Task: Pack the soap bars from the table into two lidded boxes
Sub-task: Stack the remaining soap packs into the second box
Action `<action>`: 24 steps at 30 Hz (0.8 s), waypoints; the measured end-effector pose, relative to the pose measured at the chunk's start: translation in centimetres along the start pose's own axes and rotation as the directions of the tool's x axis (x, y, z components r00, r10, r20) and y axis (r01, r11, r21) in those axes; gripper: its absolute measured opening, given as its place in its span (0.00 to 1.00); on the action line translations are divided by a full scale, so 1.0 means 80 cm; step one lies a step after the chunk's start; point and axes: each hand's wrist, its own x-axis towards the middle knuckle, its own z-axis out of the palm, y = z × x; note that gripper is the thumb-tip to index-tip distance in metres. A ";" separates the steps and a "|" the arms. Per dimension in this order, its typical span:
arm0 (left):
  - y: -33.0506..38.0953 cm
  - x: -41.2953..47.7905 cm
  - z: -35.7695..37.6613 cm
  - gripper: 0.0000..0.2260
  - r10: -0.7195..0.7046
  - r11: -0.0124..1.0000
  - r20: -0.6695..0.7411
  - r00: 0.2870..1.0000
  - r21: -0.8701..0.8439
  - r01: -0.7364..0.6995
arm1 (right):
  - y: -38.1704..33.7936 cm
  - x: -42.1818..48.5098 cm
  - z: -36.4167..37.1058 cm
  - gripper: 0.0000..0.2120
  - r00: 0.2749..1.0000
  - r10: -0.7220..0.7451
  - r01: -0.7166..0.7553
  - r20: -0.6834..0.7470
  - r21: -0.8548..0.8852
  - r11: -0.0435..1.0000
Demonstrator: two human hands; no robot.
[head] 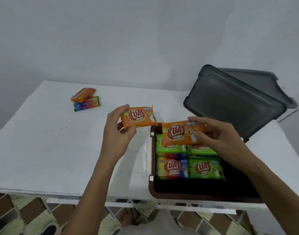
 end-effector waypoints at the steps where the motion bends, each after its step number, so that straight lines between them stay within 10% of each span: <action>1: -0.001 -0.003 0.010 0.25 -0.009 0.999 0.017 1.000 -0.038 0.010 | 0.002 -0.012 -0.006 0.17 0.999 0.039 -0.040 0.015 0.055 0.998; 13: -0.029 -0.027 0.065 0.23 -0.072 0.986 0.104 0.992 -0.139 0.086 | 0.093 -0.042 0.024 0.21 0.922 0.315 -0.348 0.227 0.123 0.929; 19: -0.028 -0.030 0.067 0.23 -0.060 0.991 0.101 0.993 -0.116 0.072 | 0.106 -0.028 0.039 0.20 0.944 0.260 -0.193 0.202 -0.299 0.934; 24: -0.026 -0.033 0.069 0.24 -0.059 0.994 0.085 0.995 -0.092 0.066 | 0.104 -0.033 0.038 0.20 0.965 0.163 0.026 0.205 -0.696 0.718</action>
